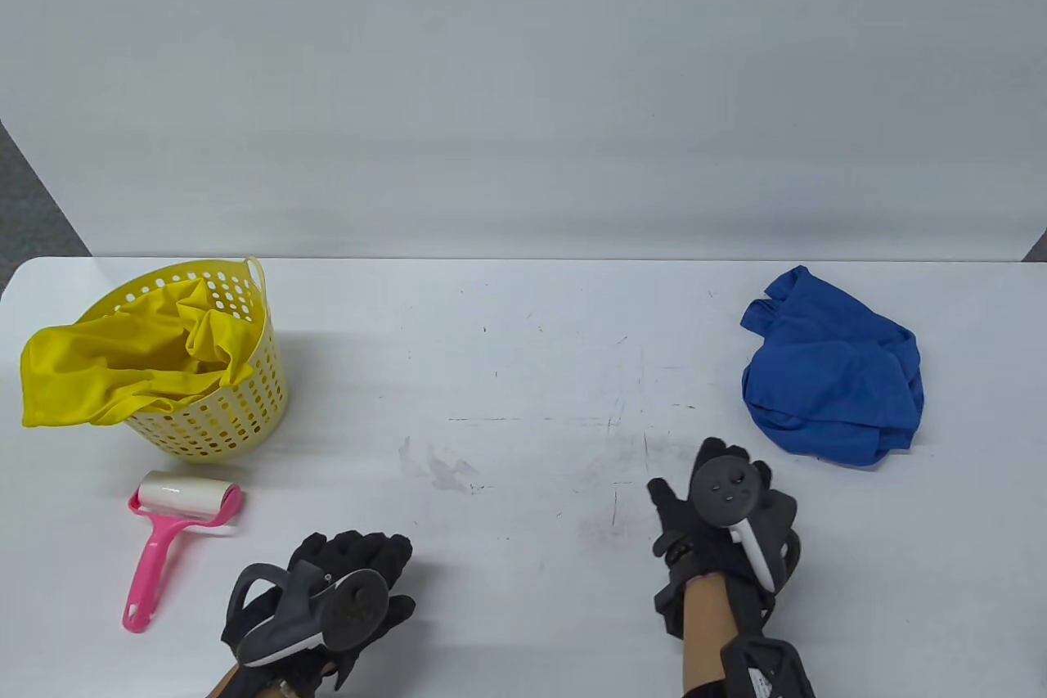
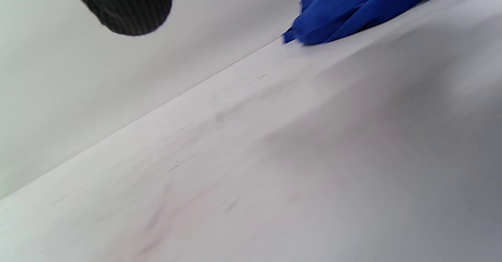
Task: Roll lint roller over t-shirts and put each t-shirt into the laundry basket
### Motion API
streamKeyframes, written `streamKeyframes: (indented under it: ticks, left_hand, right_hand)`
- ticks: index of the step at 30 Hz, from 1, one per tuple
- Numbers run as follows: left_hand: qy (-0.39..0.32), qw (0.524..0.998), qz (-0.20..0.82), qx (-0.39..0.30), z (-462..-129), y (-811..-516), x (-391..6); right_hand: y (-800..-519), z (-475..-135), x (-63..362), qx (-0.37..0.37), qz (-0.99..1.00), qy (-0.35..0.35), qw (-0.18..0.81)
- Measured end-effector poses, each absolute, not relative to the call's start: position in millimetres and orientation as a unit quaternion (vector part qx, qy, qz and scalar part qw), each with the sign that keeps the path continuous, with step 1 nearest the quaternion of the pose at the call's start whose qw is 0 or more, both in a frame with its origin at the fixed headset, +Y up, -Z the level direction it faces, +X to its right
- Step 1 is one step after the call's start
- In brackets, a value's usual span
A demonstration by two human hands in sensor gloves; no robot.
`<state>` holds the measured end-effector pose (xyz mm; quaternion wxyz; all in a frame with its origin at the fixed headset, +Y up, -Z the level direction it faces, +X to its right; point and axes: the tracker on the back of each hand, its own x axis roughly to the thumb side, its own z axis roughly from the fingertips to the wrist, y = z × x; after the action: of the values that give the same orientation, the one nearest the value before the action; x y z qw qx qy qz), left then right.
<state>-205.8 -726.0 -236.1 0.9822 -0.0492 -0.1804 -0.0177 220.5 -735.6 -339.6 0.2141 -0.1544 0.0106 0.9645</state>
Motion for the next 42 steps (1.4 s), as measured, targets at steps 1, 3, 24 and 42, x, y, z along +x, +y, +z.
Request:
streamKeyframes:
  ticks: [1,3,24,42]
  left_hand:
    - [-0.179,0.982,-0.021,-0.049,-236.3,-725.2,-206.2]
    - [-0.176,0.983,-0.011,-0.049,-237.8,-724.1,-207.2]
    - [-0.157,0.984,0.002,-0.081,-258.0,-740.6,-219.5]
    - [-0.161,0.985,-0.004,-0.057,-253.2,-735.3,-223.8]
  right_hand:
    - [-733.9,-344.5,234.0,-0.161,0.971,0.012,0.178]
    - [-731.7,-352.7,256.5,-0.177,0.978,0.005,0.112]
    - [-771.0,-437.6,316.7,-0.199,0.960,0.172,0.093]
    - [-754.0,-399.5,235.9,-0.092,0.990,0.074,-0.079]
